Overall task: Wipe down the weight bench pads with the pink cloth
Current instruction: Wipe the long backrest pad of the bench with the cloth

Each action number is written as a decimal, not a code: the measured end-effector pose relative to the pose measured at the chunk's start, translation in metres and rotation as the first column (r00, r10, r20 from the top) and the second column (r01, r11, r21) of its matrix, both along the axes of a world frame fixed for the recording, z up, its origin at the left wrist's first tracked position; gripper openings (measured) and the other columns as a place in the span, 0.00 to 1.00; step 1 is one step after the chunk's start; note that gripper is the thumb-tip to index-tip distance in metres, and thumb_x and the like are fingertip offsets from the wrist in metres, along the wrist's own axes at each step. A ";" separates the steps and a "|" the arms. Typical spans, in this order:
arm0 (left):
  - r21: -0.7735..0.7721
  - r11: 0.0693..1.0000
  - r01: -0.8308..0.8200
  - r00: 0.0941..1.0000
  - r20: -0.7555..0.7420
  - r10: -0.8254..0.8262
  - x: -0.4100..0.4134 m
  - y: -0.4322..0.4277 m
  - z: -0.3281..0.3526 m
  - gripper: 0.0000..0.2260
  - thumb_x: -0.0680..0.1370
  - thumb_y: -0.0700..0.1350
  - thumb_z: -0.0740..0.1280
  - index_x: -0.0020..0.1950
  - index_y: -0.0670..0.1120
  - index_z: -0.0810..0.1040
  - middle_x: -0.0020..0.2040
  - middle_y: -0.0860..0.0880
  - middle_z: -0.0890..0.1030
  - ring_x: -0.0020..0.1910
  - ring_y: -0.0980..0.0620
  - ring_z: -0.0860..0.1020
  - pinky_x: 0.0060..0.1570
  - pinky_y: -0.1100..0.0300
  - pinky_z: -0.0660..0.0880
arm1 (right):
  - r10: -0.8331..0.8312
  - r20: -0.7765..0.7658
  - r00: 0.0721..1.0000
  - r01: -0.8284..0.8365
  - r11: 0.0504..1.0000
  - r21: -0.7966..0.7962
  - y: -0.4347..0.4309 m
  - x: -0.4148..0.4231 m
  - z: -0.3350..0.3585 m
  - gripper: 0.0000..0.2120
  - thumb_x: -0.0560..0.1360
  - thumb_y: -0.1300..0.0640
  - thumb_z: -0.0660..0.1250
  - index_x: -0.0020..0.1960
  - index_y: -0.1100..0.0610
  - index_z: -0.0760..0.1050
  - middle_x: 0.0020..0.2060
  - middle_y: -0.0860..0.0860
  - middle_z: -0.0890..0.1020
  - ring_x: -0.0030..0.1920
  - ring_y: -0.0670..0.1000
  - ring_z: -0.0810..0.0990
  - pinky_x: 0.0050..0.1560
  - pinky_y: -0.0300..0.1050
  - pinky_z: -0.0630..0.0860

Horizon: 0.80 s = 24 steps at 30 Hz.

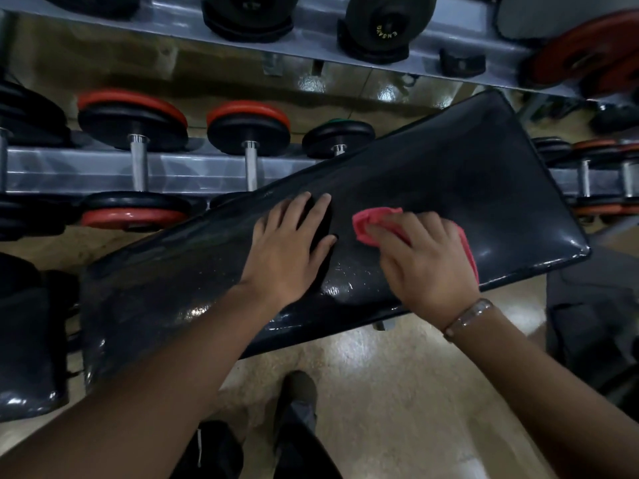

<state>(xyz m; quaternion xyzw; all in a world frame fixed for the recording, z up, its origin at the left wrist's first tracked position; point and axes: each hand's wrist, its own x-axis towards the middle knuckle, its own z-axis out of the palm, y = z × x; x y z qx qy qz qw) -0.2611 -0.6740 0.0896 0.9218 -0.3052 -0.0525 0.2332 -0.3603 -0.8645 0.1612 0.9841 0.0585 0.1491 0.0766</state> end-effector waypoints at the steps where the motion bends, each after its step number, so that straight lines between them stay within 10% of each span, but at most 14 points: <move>1: 0.006 1.000 0.004 1.000 -0.003 -0.004 -0.001 0.001 -0.002 0.27 0.83 0.60 0.52 0.81 0.54 0.53 0.79 0.49 0.60 0.76 0.44 0.60 0.72 0.42 0.64 | -0.022 0.024 0.999 0.022 1.000 -0.001 -0.005 0.000 0.003 0.15 0.76 0.59 0.65 0.62 0.52 0.81 0.53 0.55 0.82 0.46 0.61 0.76 0.47 0.55 0.70; 5: 0.020 1.000 0.009 1.000 0.023 -0.010 -0.005 0.005 -0.008 0.27 0.84 0.61 0.49 0.82 0.55 0.52 0.80 0.49 0.59 0.78 0.44 0.59 0.73 0.42 0.62 | -0.229 0.121 0.966 0.228 0.973 0.022 0.003 0.004 -0.002 0.15 0.78 0.58 0.63 0.63 0.54 0.80 0.57 0.56 0.80 0.50 0.61 0.74 0.49 0.56 0.67; 10: 0.054 0.999 0.006 0.999 0.040 -0.008 -0.005 0.004 -0.011 0.27 0.84 0.61 0.49 0.82 0.55 0.50 0.81 0.49 0.59 0.78 0.45 0.59 0.73 0.43 0.62 | 0.000 -0.010 1.000 -0.001 0.998 -0.056 -0.003 -0.022 -0.004 0.18 0.78 0.57 0.62 0.66 0.54 0.79 0.60 0.55 0.81 0.53 0.60 0.74 0.49 0.56 0.68; 15: 0.072 0.997 -0.020 0.998 0.066 0.015 -0.009 0.004 -0.015 0.27 0.84 0.60 0.48 0.82 0.54 0.50 0.81 0.48 0.60 0.78 0.45 0.60 0.73 0.44 0.62 | -0.265 0.111 0.958 0.263 0.964 0.033 0.001 -0.012 -0.002 0.18 0.76 0.60 0.64 0.65 0.54 0.79 0.61 0.57 0.79 0.55 0.61 0.71 0.50 0.57 0.66; 20: 0.081 0.997 -0.017 0.997 0.081 0.010 -0.008 0.003 -0.017 0.27 0.85 0.60 0.49 0.82 0.53 0.51 0.80 0.48 0.61 0.78 0.45 0.61 0.72 0.44 0.63 | 0.091 -0.094 0.991 -0.098 0.992 -0.075 -0.010 -0.031 0.005 0.20 0.76 0.57 0.62 0.66 0.54 0.79 0.61 0.54 0.80 0.54 0.60 0.75 0.49 0.56 0.67; 24: 0.091 0.996 -0.013 0.995 0.098 0.004 -0.007 0.004 -0.017 0.27 0.85 0.60 0.48 0.82 0.53 0.51 0.80 0.47 0.61 0.78 0.44 0.62 0.71 0.44 0.64 | -0.171 0.010 0.985 0.171 0.985 0.016 -0.013 -0.019 0.009 0.20 0.75 0.58 0.62 0.65 0.54 0.79 0.61 0.54 0.80 0.55 0.60 0.73 0.50 0.55 0.66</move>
